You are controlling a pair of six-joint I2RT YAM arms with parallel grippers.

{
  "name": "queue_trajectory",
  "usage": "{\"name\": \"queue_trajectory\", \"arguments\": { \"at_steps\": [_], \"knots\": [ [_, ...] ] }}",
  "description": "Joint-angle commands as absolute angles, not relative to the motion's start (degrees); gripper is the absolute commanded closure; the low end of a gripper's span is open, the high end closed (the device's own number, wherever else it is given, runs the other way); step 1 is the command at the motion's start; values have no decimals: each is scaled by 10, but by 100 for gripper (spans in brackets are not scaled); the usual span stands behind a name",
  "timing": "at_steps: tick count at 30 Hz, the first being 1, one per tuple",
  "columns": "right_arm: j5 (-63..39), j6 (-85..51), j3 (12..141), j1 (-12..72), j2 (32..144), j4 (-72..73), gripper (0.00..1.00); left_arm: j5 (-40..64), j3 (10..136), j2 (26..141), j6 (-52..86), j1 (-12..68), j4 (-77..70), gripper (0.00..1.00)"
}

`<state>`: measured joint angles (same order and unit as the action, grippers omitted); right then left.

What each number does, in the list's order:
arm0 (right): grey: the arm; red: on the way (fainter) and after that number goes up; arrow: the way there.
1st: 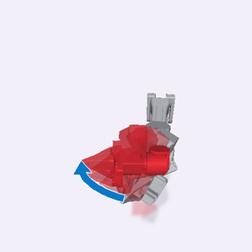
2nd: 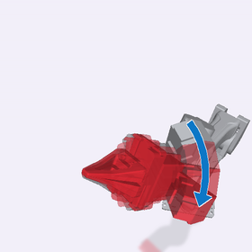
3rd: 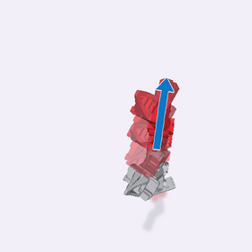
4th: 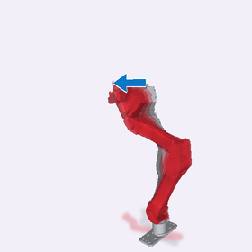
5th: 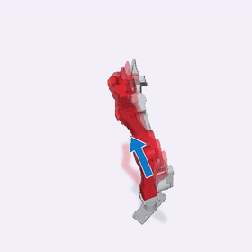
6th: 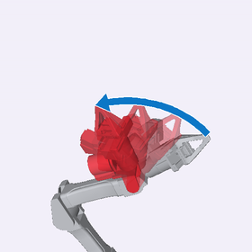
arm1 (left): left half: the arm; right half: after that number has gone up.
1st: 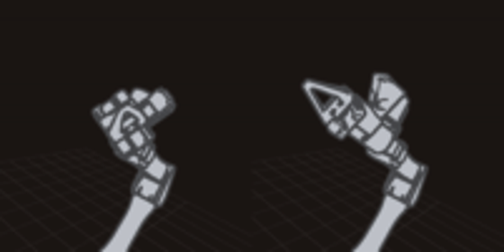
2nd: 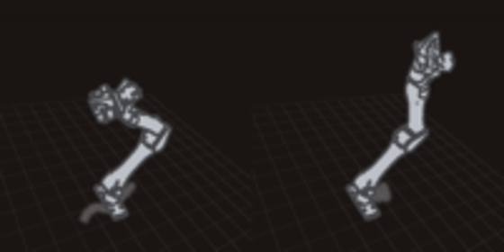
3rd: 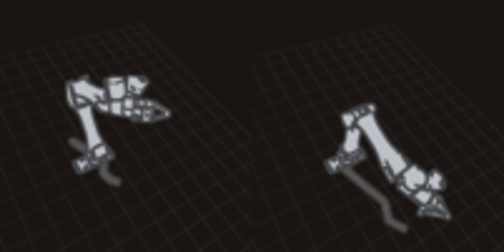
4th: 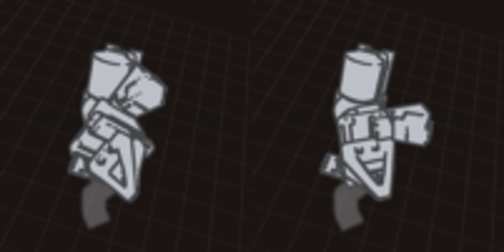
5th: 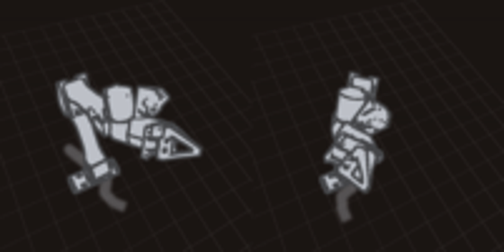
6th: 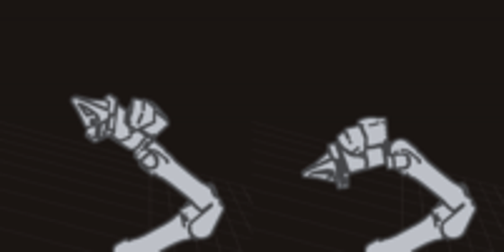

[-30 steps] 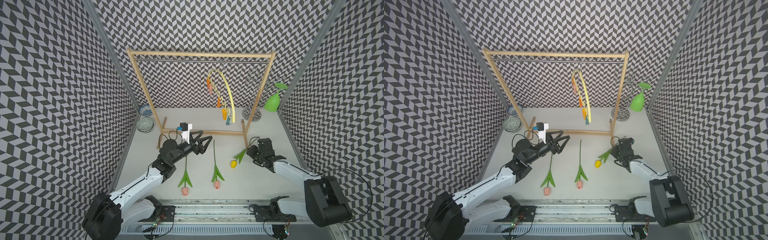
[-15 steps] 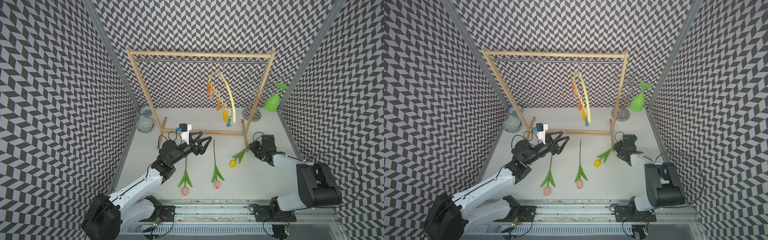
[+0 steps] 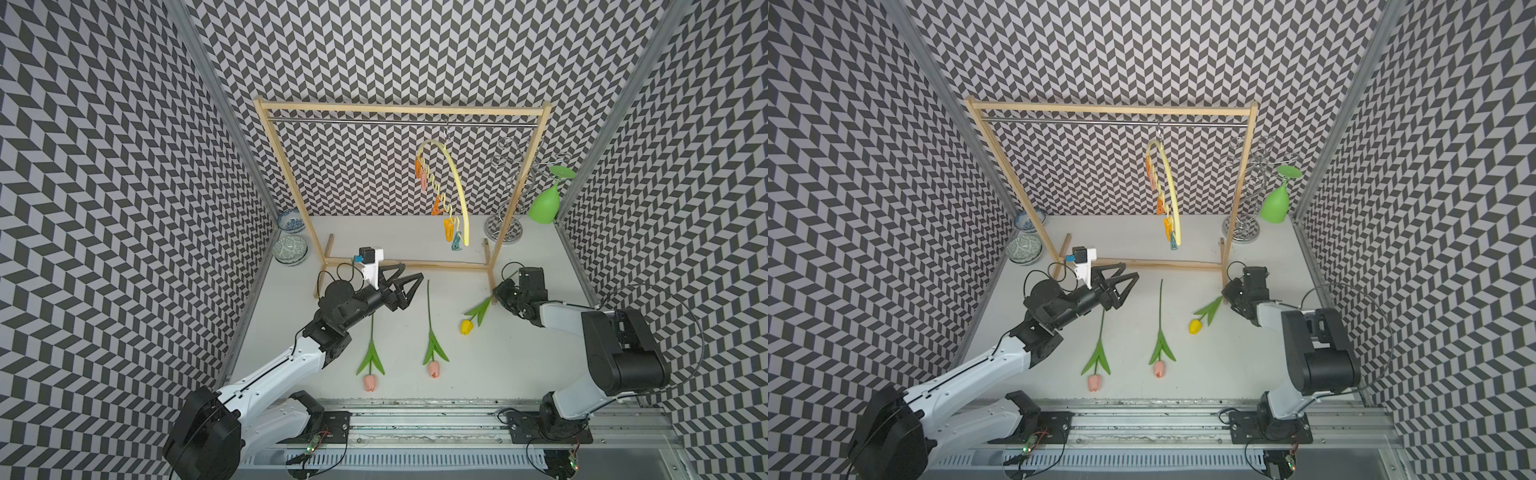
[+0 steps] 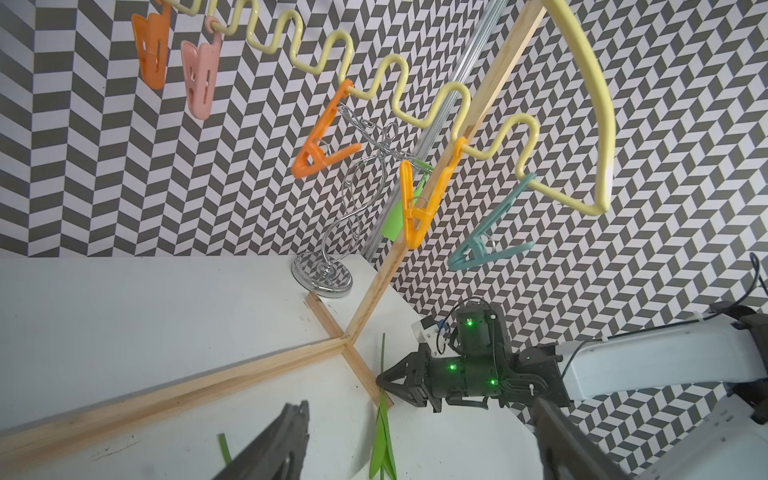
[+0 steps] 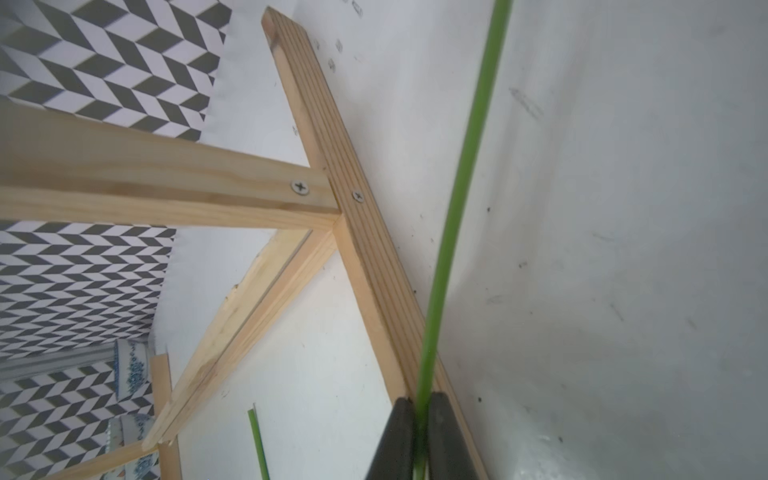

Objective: Dry the flowers on a clothes hanger
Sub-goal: Pick up the flower at the center of the board.

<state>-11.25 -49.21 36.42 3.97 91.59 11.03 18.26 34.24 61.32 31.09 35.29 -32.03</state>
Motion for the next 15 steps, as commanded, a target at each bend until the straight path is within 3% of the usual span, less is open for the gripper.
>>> {"name": "queue_trajectory", "arguments": {
  "at_steps": [1, 5, 15],
  "knots": [
    [-109, -489, 365, 39, 909, 133, 95, 178, 345, 608, 302, 357, -319, 12],
    [-89, -475, 359, 39, 879, 115, 100, 177, 347, 609, 301, 357, -318, 12],
    [-25, -394, 379, 39, 785, 20, 100, 141, 391, 616, 265, 357, -249, 12]
  ]
}}
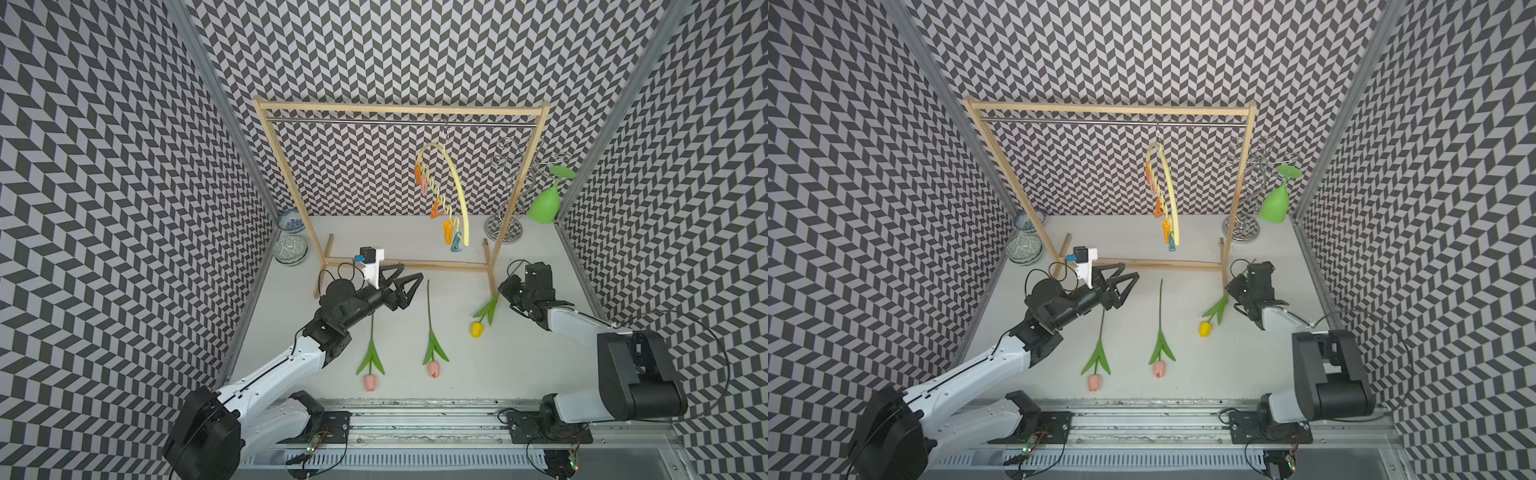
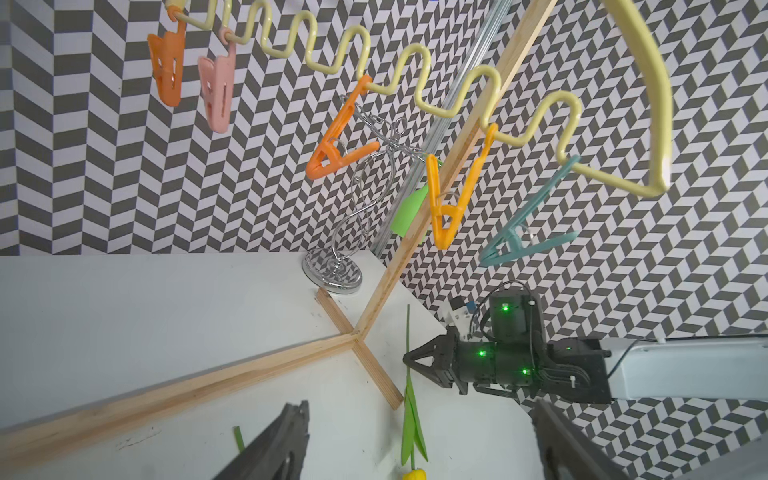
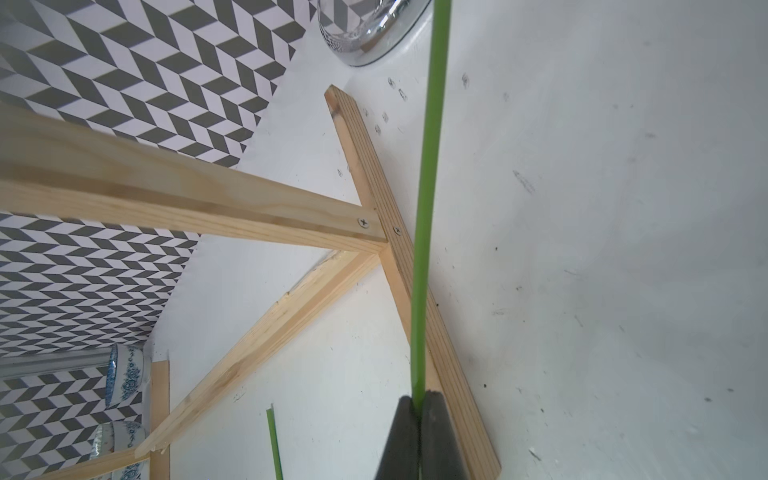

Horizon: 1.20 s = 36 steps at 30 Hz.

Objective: Dry the flowers on a clothes hanger
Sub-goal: Pick up the flower at the center of the board, then open the clamp at the hanger.

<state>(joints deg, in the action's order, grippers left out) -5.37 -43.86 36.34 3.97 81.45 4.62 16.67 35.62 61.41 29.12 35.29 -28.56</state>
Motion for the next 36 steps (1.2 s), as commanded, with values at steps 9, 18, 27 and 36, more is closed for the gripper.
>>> {"name": "queue_trajectory", "arguments": {
  "at_steps": [9, 18, 27, 36],
  "knots": [
    [-323, -297, 294, 54, 581, 177, 100, 151, 394, 599, 213, 354, -267, 16],
    [-391, -271, 256, 124, 483, 318, 100, 297, 432, 646, 108, 353, -357, 13],
    [-370, -266, 299, 138, 510, 288, 100, 362, 440, 712, 19, 342, -482, 21],
    [-347, -253, 326, 179, 526, 269, 100, 439, 540, 795, 5, 343, -439, 26]
  ]
}}
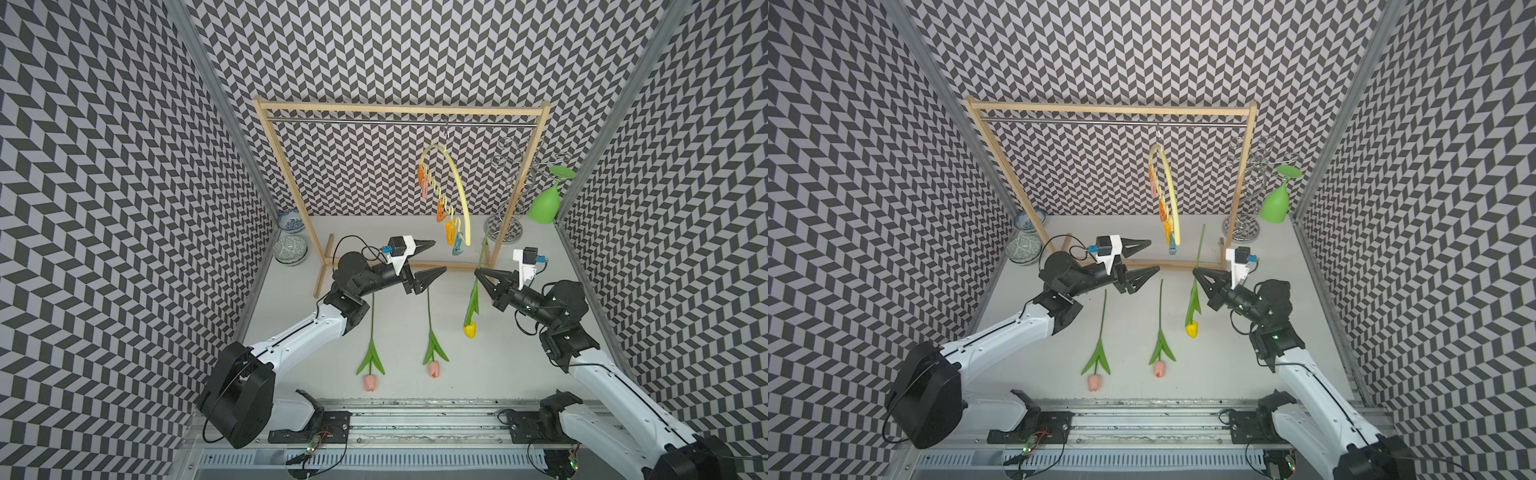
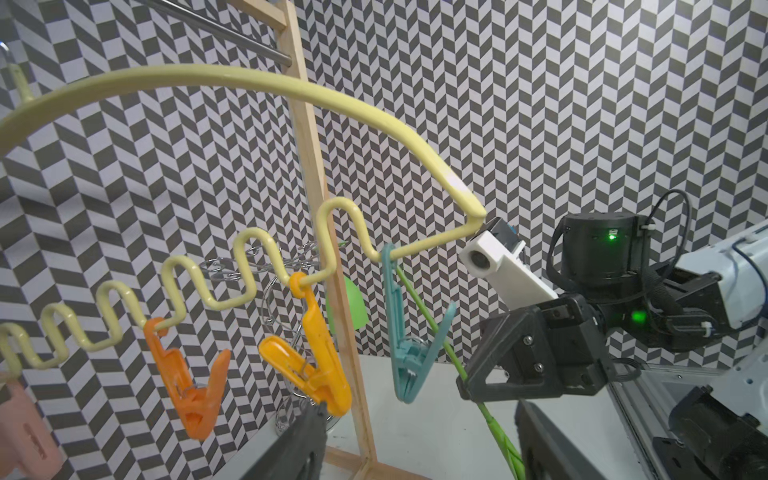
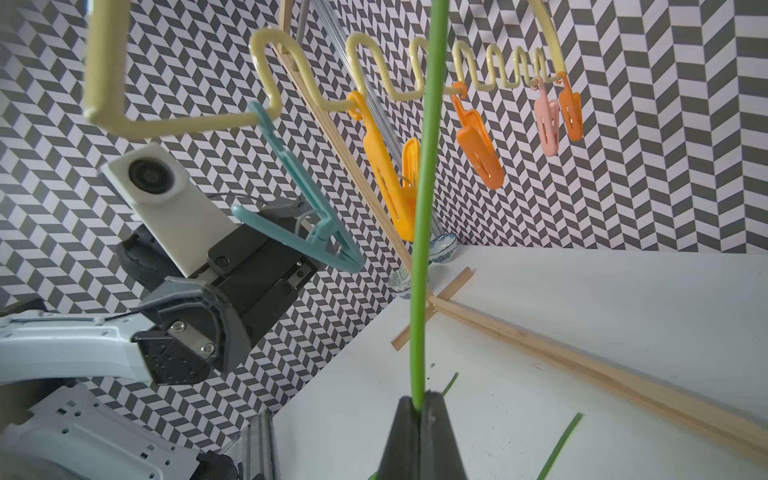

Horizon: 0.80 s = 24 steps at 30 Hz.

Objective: Dry the flowers on a clothes hanger
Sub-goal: Open the clamp at the hanger.

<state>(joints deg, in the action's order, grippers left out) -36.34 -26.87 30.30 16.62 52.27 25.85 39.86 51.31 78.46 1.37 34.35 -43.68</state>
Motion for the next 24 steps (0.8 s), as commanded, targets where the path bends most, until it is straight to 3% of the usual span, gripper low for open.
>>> {"name": "queue_trajectory", "arguments": {
  "at_steps": [1, 24],
  "knots": [
    [-344, -248, 331, 182, 529, 266, 100, 446, 547, 803, 8, 345, -439, 27],
    [-290, -202, 387, 214, 557, 213, 100, 454, 620, 855, -14, 365, -386, 29]
  ]
}}
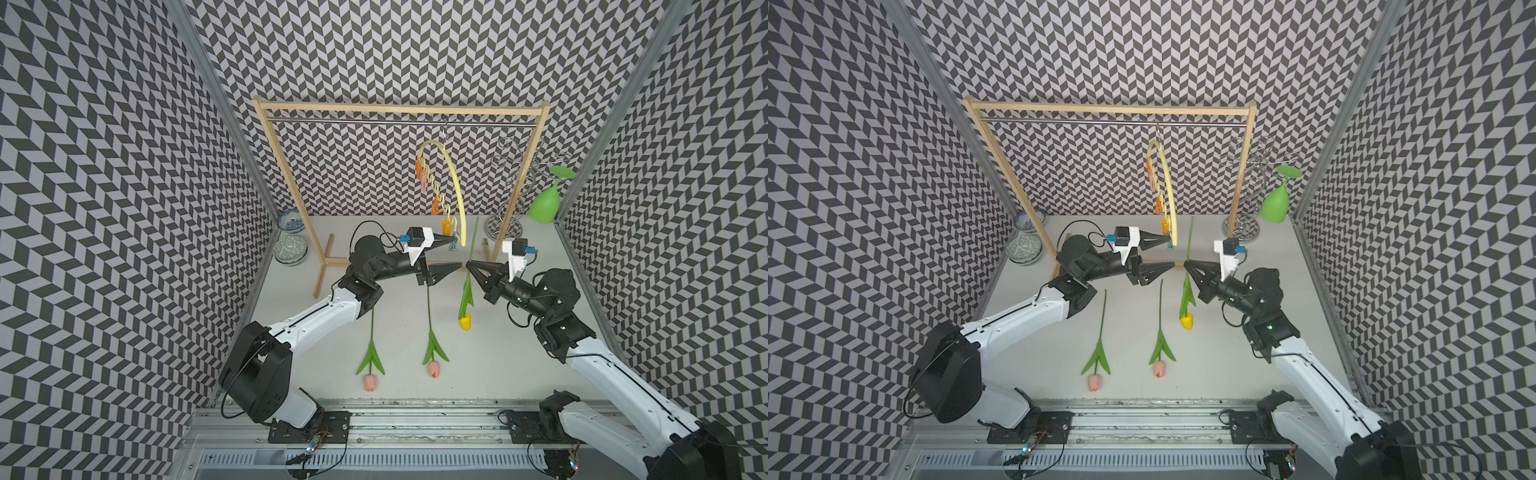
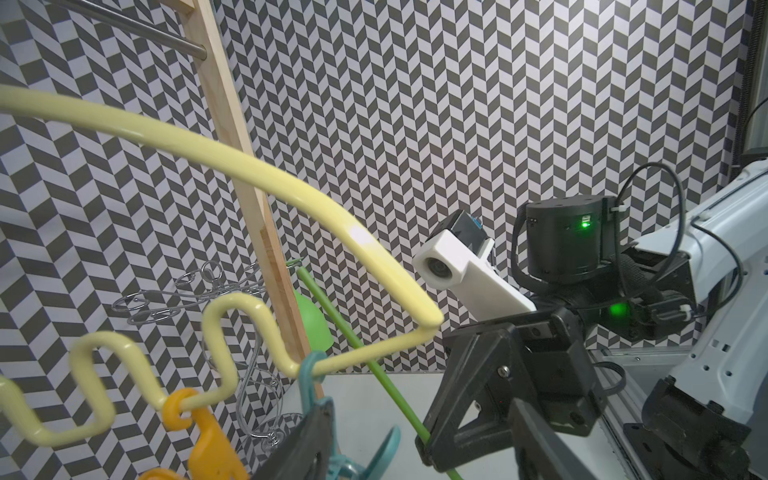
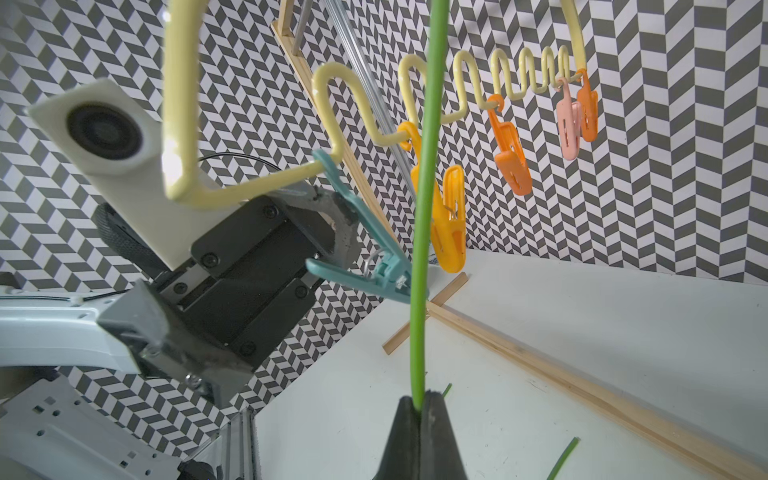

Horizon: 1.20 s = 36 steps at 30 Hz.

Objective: Dry the flowers on a clothes hanger
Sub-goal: Open the clamp at the hanger.

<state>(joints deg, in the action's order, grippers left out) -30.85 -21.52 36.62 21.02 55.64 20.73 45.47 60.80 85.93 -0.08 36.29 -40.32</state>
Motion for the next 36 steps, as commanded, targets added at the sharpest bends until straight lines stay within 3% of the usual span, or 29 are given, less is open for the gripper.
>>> {"name": "queue_trajectory", "arguments": {
  "at_steps": [1, 36],
  "knots": [
    [-289, -202, 388, 214, 558, 213, 100, 449, 615, 850, -18, 365, -387, 28],
    [-237, -181, 396, 258, 572, 207, 100, 454, 683, 907, -40, 363, -356, 28]
  ]
}}
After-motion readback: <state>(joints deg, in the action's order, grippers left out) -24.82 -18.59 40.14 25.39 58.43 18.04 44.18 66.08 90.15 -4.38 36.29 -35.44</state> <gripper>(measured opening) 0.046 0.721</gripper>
